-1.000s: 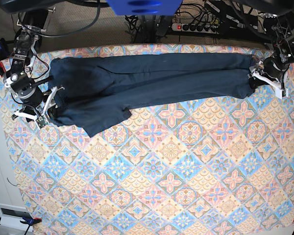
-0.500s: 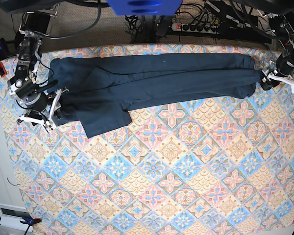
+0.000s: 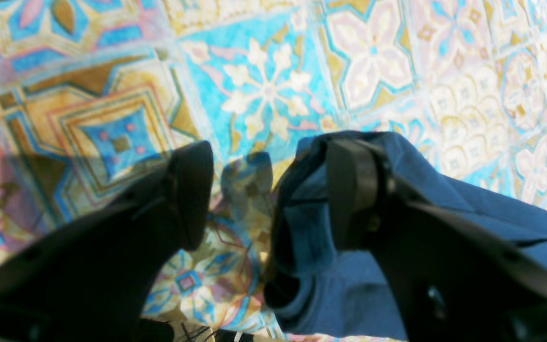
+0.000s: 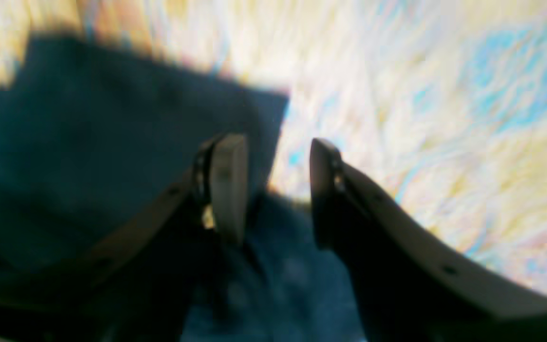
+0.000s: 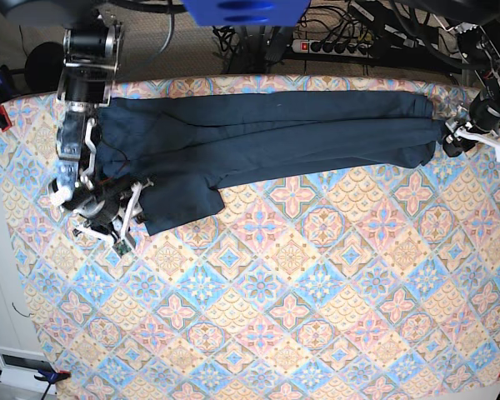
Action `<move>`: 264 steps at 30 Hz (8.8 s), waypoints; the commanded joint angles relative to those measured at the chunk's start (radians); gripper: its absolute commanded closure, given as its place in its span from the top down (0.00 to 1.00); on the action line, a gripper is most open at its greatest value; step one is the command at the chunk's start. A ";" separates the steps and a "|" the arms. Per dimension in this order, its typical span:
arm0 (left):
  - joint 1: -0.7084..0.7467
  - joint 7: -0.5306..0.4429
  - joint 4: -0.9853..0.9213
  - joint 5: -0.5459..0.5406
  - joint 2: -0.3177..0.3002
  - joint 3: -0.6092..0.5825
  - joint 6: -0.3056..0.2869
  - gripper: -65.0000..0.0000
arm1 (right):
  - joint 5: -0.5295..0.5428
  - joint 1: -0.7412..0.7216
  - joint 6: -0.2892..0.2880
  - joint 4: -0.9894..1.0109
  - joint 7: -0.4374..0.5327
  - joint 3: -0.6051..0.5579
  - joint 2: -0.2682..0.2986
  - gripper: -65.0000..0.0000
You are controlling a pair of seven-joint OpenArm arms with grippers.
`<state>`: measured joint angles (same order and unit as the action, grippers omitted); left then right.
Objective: Layout the t-shirt on the table in an organized manner, then fold the t-shirt properly
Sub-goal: 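Tuck the loose sleeve under the fold with the right gripper, then grasp both ends of the folded strip with both grippers, then fold the strip end with the left gripper toward the right gripper, then release the left gripper and drag the folded shirt with the right gripper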
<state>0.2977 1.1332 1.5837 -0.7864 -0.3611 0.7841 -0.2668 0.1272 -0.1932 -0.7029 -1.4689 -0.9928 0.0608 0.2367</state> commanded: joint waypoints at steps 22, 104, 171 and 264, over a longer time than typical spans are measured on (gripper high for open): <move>-0.007 -0.017 0.017 -0.015 -0.020 0.002 -0.007 0.55 | 0.018 -0.167 0.005 0.452 0.249 -0.017 0.011 0.32; -0.030 0.120 -0.076 -0.106 -0.086 -0.361 -0.009 0.32 | 0.328 0.604 0.005 -0.497 0.068 0.224 0.014 0.30; -0.047 0.166 0.221 -0.426 0.185 -0.326 -0.009 0.56 | 0.457 0.501 0.005 -0.497 0.068 0.233 0.016 0.30; -0.030 0.160 0.166 -0.074 0.044 -0.147 -0.009 0.27 | 0.633 0.300 0.005 -0.289 -0.176 0.267 0.014 0.01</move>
<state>0.2703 1.3052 1.7359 -0.8448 -0.3008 0.6308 -0.2710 0.7544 0.1036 -0.6933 -1.7462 -1.1614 0.3260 0.2432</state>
